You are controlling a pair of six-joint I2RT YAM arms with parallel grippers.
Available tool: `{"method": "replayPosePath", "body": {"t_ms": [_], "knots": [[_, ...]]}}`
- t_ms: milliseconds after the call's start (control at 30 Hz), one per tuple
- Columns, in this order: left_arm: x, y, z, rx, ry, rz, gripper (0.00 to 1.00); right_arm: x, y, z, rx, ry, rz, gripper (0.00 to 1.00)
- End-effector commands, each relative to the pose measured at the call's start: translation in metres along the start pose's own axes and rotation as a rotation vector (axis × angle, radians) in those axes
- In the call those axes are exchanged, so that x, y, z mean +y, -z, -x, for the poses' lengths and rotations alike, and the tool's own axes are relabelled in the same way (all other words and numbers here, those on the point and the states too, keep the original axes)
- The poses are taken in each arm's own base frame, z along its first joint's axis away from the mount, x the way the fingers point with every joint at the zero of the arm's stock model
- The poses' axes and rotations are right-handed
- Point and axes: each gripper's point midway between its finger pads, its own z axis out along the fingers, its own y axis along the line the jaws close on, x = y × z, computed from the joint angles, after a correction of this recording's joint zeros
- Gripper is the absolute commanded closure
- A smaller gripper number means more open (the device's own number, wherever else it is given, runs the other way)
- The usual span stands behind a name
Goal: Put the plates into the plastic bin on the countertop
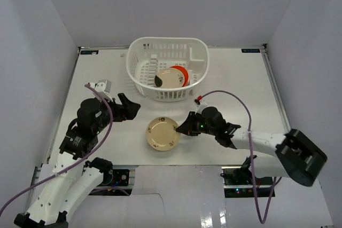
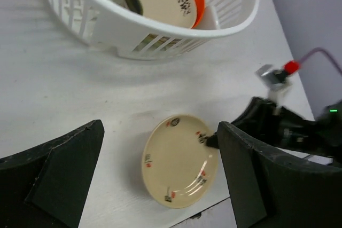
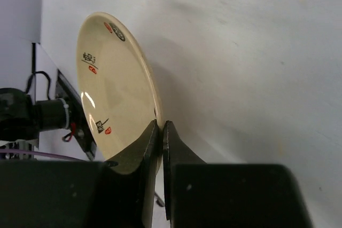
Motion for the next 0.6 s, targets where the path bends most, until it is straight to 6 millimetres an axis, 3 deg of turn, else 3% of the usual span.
{"method": "replayPosePath", "body": {"t_ms": [0, 33, 100, 133, 167, 200, 233, 267, 300, 333, 367, 400, 433, 467, 533, 567], "knots": [[0.028, 0.020, -0.016, -0.015, 0.024, 0.127, 0.02, 0.073, 0.034, 0.069, -0.215, 0.150, 0.121, 0.92], [0.027, 0.022, -0.015, -0.032, 0.029, 0.115, 0.02, 0.096, 0.055, 0.091, -0.283, 0.181, 0.147, 0.92], [0.026, 0.024, -0.014, -0.054, 0.027, 0.101, 0.02, 0.107, 0.073, 0.125, -0.403, 0.250, 0.109, 0.92], [0.029, 0.023, -0.011, -0.070, 0.033, 0.117, 0.02, 0.125, 0.086, 0.151, -0.471, 0.275, 0.109, 0.92], [0.031, 0.019, -0.014, -0.065, 0.041, 0.127, 0.02, 0.113, 0.089, 0.169, -0.497, 0.294, 0.031, 0.92], [0.033, 0.017, -0.015, -0.062, 0.040, 0.132, 0.02, 0.114, 0.092, 0.183, -0.516, 0.306, 0.007, 0.92], [0.034, 0.016, -0.017, -0.059, 0.038, 0.136, 0.02, 0.107, 0.086, 0.195, -0.517, 0.314, -0.037, 0.92], [0.036, 0.014, -0.020, -0.050, 0.035, 0.143, 0.02, 0.112, 0.096, 0.226, -0.576, 0.315, -0.065, 0.92], [0.042, 0.011, -0.028, -0.031, 0.028, 0.158, 0.02, 0.109, 0.096, 0.241, -0.599, 0.314, -0.103, 0.92], [0.047, 0.011, -0.032, -0.029, 0.033, 0.173, 0.02, 0.095, 0.081, 0.252, -0.576, 0.323, -0.151, 0.92], [0.049, 0.009, -0.036, -0.027, 0.044, 0.178, 0.02, 0.103, 0.090, 0.280, -0.627, 0.327, -0.159, 0.92], [0.048, 0.010, -0.036, -0.028, 0.047, 0.172, 0.02, 0.096, 0.085, 0.290, -0.624, 0.326, -0.201, 0.92], [0.045, 0.011, -0.033, -0.033, 0.035, 0.157, 0.02, 0.078, 0.062, 0.295, -0.575, 0.328, -0.243, 0.92], [0.044, 0.011, -0.033, -0.038, 0.032, 0.151, 0.02, 0.088, 0.066, 0.319, -0.605, 0.333, -0.237, 0.92], [0.046, 0.009, -0.034, -0.040, 0.032, 0.157, 0.02, 0.060, 0.034, 0.316, -0.506, 0.319, -0.312, 0.92], [0.046, 0.008, -0.035, -0.032, 0.029, 0.156, 0.02, 0.065, 0.032, 0.325, -0.512, 0.323, -0.304, 0.92]]}}
